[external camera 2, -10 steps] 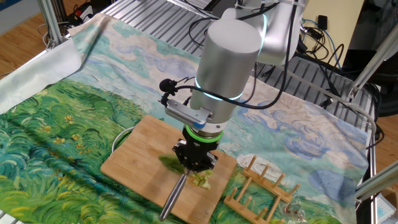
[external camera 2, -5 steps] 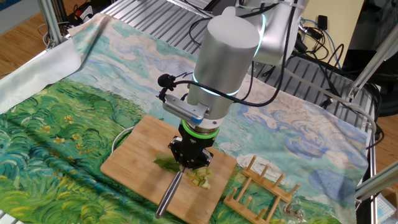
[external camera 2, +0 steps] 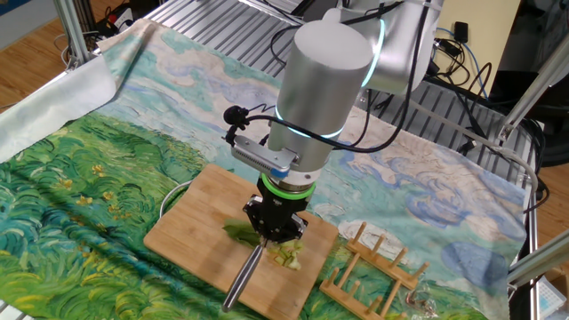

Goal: Chop the pakchoi

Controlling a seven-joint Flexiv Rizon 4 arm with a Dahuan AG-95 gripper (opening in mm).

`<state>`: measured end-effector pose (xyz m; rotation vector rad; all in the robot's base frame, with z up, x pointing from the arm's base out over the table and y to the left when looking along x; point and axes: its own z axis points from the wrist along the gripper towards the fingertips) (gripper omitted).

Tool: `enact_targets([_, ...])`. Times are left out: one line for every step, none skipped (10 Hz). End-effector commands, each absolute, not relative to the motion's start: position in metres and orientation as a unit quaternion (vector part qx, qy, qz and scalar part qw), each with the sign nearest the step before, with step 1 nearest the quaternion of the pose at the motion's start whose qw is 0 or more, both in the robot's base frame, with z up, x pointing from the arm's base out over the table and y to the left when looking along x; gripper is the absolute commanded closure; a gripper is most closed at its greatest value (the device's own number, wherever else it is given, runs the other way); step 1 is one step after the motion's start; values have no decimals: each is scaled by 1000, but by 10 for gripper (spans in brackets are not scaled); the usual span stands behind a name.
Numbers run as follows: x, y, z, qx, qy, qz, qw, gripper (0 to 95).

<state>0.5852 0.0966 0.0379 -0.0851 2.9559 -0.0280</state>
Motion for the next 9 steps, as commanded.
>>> enact_targets([586, 98, 39, -30, 996, -10, 87, 950])
enact_targets([586, 97, 40, -28, 996, -9, 79, 950])
enact_targets([586, 97, 40, -21, 997, -4, 76, 950])
enact_targets([585, 97, 42, -21, 997, -4, 71, 950])
enact_targets([585, 97, 43, -23, 998, -3, 67, 950])
enact_targets([585, 97, 43, -23, 998, -3, 66, 950])
enact_targets([585, 96, 46, -25, 998, -3, 66, 950])
enact_targets([585, 95, 49, -28, 997, -5, 65, 950])
enact_targets([586, 93, 54, -32, 997, -6, 65, 950])
